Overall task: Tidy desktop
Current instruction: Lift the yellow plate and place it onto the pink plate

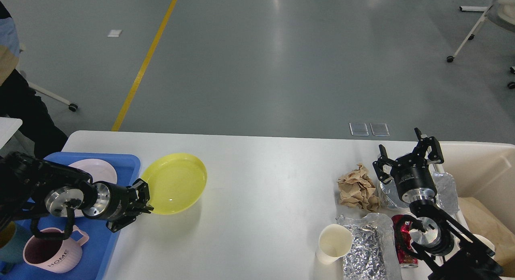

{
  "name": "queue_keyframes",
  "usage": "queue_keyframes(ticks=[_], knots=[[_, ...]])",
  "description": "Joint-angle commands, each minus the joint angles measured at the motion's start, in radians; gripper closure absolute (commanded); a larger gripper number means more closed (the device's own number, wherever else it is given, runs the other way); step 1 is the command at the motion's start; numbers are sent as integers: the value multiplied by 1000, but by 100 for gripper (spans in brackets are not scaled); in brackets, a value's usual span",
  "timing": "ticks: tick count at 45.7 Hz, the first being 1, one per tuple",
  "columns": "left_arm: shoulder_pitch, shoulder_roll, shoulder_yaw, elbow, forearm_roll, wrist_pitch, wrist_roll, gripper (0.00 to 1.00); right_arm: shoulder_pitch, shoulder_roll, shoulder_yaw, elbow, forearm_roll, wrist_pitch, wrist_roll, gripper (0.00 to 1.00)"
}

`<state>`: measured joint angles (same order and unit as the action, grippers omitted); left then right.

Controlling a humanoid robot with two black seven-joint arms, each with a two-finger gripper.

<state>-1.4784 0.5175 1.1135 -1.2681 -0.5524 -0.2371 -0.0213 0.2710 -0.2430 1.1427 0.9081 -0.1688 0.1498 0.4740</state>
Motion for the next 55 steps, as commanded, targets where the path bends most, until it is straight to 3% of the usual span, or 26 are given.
queue_keyframes(ticks=[1, 14, 20, 30, 38, 55], knots=[[-178, 0, 129, -98, 2, -27, 34, 100, 0, 1, 0, 0, 0, -1, 0, 0], [-623, -17, 325, -375, -4, -79, 40, 100, -1, 1, 0, 0, 0, 1, 0, 0], [-717, -16, 384, -399, -11, -131, 38, 100, 0, -1, 0, 0, 0, -1, 0, 0], [-726, 18, 439, -359, -9, -160, 41, 100, 0, -1, 0, 0, 0, 1, 0, 0], [-689, 84, 482, -255, -3, -221, 47, 100, 0, -1, 0, 0, 0, 1, 0, 0], [-395, 273, 456, 200, 2, -421, 55, 100, -1, -1, 0, 0, 0, 1, 0, 0]])
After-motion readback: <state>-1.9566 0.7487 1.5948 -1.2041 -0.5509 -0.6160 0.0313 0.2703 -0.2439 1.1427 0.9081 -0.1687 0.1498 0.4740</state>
